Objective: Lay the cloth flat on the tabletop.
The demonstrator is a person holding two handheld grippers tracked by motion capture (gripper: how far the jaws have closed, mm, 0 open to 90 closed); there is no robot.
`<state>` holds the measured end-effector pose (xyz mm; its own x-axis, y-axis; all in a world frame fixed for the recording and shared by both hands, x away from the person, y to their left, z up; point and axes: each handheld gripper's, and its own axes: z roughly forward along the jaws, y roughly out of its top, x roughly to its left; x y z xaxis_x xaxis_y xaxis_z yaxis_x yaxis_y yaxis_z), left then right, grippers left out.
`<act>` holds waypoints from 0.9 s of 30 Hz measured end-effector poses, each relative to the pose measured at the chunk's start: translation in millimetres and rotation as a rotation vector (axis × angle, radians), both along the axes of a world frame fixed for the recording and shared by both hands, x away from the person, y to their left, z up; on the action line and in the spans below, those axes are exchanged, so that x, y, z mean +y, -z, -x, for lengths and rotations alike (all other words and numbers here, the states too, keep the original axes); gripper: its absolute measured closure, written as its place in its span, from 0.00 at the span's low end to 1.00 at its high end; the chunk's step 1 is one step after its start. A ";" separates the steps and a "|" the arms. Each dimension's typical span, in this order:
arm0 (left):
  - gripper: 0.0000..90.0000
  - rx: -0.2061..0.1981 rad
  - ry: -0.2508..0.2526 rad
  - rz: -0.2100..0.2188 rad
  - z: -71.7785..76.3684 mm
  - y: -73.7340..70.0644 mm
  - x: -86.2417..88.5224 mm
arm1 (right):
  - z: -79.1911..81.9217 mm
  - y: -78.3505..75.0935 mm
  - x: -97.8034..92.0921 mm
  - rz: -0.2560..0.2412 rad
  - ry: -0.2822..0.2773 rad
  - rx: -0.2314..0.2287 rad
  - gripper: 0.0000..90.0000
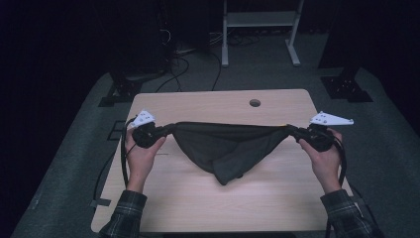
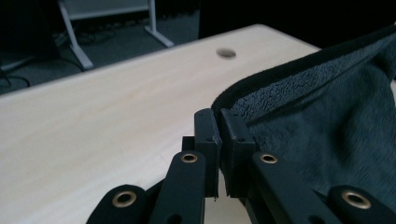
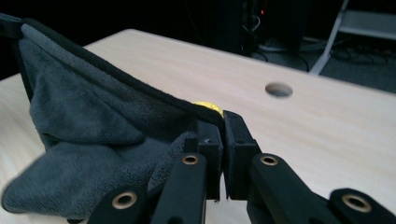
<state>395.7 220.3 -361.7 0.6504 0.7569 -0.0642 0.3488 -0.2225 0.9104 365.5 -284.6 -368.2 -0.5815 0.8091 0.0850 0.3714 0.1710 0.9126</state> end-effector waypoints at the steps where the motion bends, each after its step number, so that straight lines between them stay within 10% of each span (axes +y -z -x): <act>1: 0.96 -0.008 -0.003 0.000 -2.1 -3.9 0.3 | -4.9 -8.2 1.5 0.003 -0.001 -0.020 0.96; 14: 0.96 -0.163 -0.056 0.040 -40.7 -93.4 -1.9 | -45.2 -88.7 6.5 0.015 0.031 -0.162 0.96; 27: 0.96 -0.212 -0.053 0.075 -33.0 -112.8 -1.1 | -35.8 -109.7 6.0 -0.012 0.028 -0.226 0.96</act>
